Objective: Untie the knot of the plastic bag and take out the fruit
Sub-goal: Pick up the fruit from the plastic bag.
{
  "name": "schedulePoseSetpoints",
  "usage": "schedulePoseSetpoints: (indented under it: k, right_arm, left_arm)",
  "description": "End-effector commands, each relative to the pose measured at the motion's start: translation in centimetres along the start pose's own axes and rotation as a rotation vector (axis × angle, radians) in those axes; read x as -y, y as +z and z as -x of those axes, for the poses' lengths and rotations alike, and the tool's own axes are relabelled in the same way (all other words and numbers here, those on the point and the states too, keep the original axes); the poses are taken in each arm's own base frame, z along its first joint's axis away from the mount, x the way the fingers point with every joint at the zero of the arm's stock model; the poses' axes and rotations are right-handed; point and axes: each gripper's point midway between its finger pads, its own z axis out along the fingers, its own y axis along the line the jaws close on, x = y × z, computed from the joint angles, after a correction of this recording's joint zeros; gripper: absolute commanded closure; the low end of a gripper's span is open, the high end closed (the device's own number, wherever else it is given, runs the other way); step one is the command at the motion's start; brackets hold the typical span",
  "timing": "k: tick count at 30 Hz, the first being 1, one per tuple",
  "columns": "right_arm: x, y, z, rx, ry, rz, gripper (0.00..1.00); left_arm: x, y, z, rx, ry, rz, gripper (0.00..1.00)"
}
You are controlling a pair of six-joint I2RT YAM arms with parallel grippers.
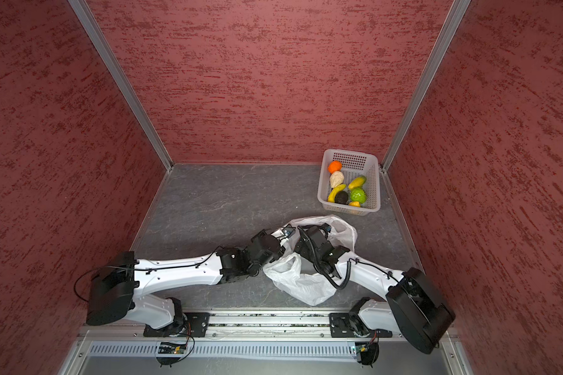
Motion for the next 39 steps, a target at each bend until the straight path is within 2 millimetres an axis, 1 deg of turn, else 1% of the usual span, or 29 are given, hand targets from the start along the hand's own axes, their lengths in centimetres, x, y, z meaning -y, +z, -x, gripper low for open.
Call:
schedulePoseSetpoints:
  k: [1,2,4,6,11,15,21,28,33,39]
  right_arm:
    - [-1.6,0.2,1.5,0.041,0.052,0.055,0.13]
    - [-1.6,0.2,1.5,0.042,0.053,0.057,0.17]
    - [-1.7,0.2,1.6,0.047,0.055,0.069,0.29]
    - [-1.6,0.0,1.5,0.047,0.058,0.08,0.37]
    - [-1.1,-0.9,1.2,0.048,0.067,0.102,0.52]
    - [-1.3,-2.4,1.1,0.056,0.086,0.147,0.61]
    - [-1.9,-5.1,1.2,0.052,0.092,0.207,0.64]
    - [-2.4,-7.7,0.5,0.017,0.082,0.261,0.64]
    - [-3.4,-9.7,0.3,-0.002,0.048,0.292,0.64]
    - [-5.1,-12.1,0.8,-0.006,0.015,0.333,0.64]
  left_arm:
    - [0.1,-0.6,0.3,0.023,-0.016,-0.017,1.0]
    - [0.1,-0.6,0.2,0.022,-0.016,-0.019,1.0]
    - [0.1,-0.6,0.1,0.019,-0.014,-0.018,1.0]
    - [0.1,-0.6,0.0,0.018,-0.013,-0.017,1.0]
    - [0.1,-0.5,-0.1,0.014,-0.012,-0.014,1.0]
    - [0.1,-0.4,-0.2,0.01,-0.011,-0.012,1.0]
    - [-0.1,-0.4,0.1,0.013,-0.011,-0.007,1.0]
    - [-0.4,-0.1,0.2,0.003,-0.017,0.0,1.0]
    - [-0.7,0.3,0.1,-0.012,-0.022,0.004,1.0]
    - [-1.1,0.6,-0.1,-0.025,-0.034,0.004,1.0]
